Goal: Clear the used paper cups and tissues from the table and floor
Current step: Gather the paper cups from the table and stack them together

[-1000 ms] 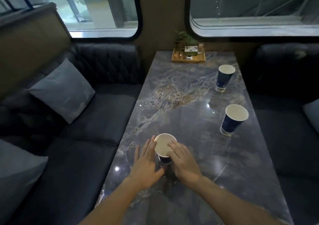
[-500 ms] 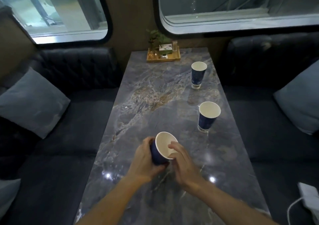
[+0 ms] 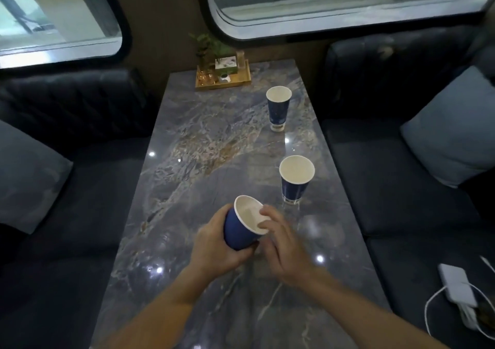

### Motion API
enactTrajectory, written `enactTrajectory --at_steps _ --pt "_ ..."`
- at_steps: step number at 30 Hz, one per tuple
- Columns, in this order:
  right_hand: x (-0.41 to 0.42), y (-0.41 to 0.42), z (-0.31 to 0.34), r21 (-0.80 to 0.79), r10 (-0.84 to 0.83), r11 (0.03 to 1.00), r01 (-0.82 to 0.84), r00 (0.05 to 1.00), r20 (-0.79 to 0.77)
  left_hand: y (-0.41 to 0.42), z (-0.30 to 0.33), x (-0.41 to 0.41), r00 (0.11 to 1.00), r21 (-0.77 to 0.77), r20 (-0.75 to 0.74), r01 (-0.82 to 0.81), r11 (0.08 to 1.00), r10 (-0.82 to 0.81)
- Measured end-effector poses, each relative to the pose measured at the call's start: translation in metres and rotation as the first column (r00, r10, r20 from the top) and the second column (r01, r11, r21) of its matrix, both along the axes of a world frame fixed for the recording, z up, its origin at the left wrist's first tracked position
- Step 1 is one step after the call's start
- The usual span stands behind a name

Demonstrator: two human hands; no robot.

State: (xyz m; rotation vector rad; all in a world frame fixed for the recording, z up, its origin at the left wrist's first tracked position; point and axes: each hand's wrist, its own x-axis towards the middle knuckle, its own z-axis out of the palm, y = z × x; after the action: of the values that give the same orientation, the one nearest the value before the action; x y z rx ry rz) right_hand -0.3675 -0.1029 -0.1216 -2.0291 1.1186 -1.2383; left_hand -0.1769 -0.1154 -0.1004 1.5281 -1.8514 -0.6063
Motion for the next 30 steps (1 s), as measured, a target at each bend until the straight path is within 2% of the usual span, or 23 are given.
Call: enactTrajectory --at_steps 5,7,10,13,17,22,30 --pt "-0.034 -0.044 0.009 -0.077 -0.239 0.970 0.229 0.955 -0.175 -0.009 -0.006 -0.005 1.000 0.033 0.021 -0.015 0.999 0.015" --pt "-0.046 -0.072 0.017 -0.088 -0.331 0.943 0.321 0.887 -0.322 -0.010 -0.008 -0.004 0.999 0.048 0.033 -0.007 0.999 0.005" --pt "-0.057 -0.111 0.025 -0.144 -0.375 0.925 0.352 0.782 -0.499 -0.008 -0.009 -0.004 0.999 0.080 0.039 -0.016 0.997 0.013" --pt "-0.057 -0.141 0.025 -0.092 -0.330 0.928 0.360 0.686 -0.648 -0.009 -0.011 -0.004 0.998 0.099 0.053 -0.030 0.995 0.025" --pt "-0.053 -0.161 0.010 0.097 -0.110 0.936 0.337 0.545 -0.831 -0.008 -0.014 -0.001 0.998 0.129 0.057 -0.030 0.991 0.022" --pt "-0.048 -0.159 0.002 0.011 -0.222 0.913 0.408 0.520 -0.825 -0.002 -0.019 0.004 0.998 0.147 0.049 -0.046 0.988 0.039" --pt "-0.048 -0.162 -0.003 0.038 -0.239 0.891 0.452 0.540 -0.807 0.013 -0.022 0.009 0.996 0.185 0.057 -0.071 0.980 0.061"
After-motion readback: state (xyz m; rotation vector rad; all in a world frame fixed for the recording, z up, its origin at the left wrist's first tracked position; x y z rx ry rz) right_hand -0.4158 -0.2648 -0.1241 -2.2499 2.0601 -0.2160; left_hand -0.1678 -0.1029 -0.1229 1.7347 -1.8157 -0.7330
